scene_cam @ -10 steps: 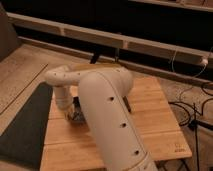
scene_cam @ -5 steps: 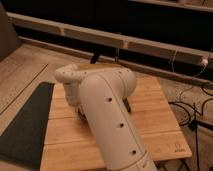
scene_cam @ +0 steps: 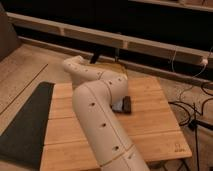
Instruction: Drag the ceramic bowl in a circle
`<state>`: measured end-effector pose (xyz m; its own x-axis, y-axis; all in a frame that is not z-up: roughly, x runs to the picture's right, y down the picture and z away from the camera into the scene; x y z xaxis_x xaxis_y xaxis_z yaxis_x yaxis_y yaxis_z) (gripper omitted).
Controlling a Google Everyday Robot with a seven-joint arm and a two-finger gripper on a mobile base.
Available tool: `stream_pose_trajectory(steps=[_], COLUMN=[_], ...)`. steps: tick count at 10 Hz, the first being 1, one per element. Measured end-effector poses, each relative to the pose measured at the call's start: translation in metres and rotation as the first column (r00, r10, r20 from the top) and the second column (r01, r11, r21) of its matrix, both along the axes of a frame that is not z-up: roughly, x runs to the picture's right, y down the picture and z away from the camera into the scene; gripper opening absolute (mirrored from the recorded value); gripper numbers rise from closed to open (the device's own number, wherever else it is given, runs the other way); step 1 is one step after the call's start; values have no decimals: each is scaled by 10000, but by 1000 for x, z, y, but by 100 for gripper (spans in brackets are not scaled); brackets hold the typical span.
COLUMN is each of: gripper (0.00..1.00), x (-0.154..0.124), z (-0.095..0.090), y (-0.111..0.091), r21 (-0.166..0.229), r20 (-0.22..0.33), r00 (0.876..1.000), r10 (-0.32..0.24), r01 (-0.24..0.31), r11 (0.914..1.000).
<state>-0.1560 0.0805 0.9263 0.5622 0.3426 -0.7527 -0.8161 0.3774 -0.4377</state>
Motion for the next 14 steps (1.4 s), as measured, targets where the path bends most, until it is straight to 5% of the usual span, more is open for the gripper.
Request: stream_pose_trajectory(steps=[4,7,11,14], gripper=[0,0,0,0], x=[-72,-90,-57,-14], z=[-31,-66,-102,-93], y=[9,33,73,76], r21=[-423,-1117,-2076,-1997], r20=[1813,2576,2331,1406], r00=[9834,9660,9717,9898], r10=[-87,201,371,239], r01=[166,92,125,48], r11=[9990,9937,9781,9798])
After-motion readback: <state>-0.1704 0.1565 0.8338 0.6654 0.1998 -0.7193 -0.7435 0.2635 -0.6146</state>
